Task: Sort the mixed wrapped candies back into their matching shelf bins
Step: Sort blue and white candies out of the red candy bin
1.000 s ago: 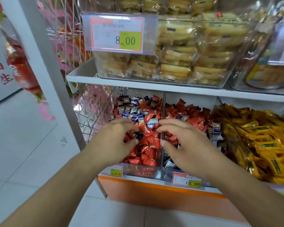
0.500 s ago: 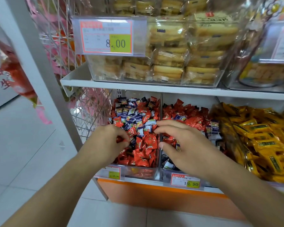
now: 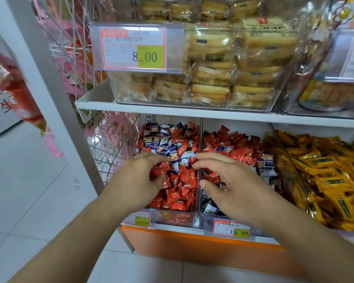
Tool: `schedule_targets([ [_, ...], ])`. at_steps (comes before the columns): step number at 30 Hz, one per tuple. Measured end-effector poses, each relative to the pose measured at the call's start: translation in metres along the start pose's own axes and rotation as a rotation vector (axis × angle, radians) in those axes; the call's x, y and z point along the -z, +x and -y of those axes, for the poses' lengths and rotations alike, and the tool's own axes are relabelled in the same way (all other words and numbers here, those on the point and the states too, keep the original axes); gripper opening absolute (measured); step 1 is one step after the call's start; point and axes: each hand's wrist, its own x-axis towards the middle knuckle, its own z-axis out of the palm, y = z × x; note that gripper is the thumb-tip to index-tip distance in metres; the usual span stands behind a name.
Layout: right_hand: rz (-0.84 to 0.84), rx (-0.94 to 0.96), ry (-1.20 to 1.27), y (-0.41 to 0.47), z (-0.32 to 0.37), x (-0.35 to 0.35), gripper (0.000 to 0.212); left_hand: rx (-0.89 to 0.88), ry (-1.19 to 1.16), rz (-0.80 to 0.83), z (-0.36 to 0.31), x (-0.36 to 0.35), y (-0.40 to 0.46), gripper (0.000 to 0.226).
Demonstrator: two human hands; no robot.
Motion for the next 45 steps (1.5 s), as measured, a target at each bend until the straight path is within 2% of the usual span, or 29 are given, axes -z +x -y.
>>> schedule_targets([
  [4,-0.007,0.007,-0.004,0.0,0.0,-0.001,0.039,-0.081,0.036,0.146,-0.005,-0.012,-0.002,0.047],
  [9,-0.008,-0.008,0.043,-0.002,0.0,0.001,0.04,-0.008,0.081,0.216,-0.009,-0.009,-0.003,0.029],
  [13,-0.089,-0.085,0.157,-0.007,0.0,0.012,0.034,0.013,0.034,0.117,-0.01,-0.007,-0.001,0.024],
  [17,-0.161,-0.139,0.203,-0.009,-0.007,0.021,0.025,0.017,-0.023,-0.034,-0.017,-0.011,0.013,0.035],
  [20,-0.159,-0.164,0.198,-0.011,-0.013,0.022,0.021,0.004,-0.031,-0.046,-0.022,-0.019,0.031,0.049],
  [25,-0.142,-0.144,0.132,-0.014,-0.017,0.02,0.019,-0.017,-0.017,-0.036,-0.03,-0.029,0.052,0.049],
  [27,-0.127,-0.14,0.107,-0.015,-0.017,0.019,0.019,0.003,-0.001,-0.036,-0.034,-0.031,0.054,0.047],
  [31,-0.11,-0.134,0.08,-0.015,-0.018,0.018,0.018,-0.004,0.018,-0.072,-0.04,-0.033,0.052,0.022],
  [36,-0.111,-0.134,0.082,-0.017,-0.015,0.019,0.018,0.064,-0.106,-0.1,-0.036,-0.021,0.04,0.011],
  [39,-0.11,-0.141,0.099,-0.017,-0.014,0.019,0.018,0.109,-0.161,-0.173,-0.033,-0.01,0.03,0.014],
  [43,-0.101,-0.136,0.114,-0.019,-0.011,0.019,0.021,0.147,-0.195,-0.168,-0.035,0.001,0.018,0.009],
  [45,-0.106,-0.125,0.125,-0.02,-0.01,0.02,0.023,0.168,-0.305,-0.164,-0.039,0.005,0.014,0.011],
])
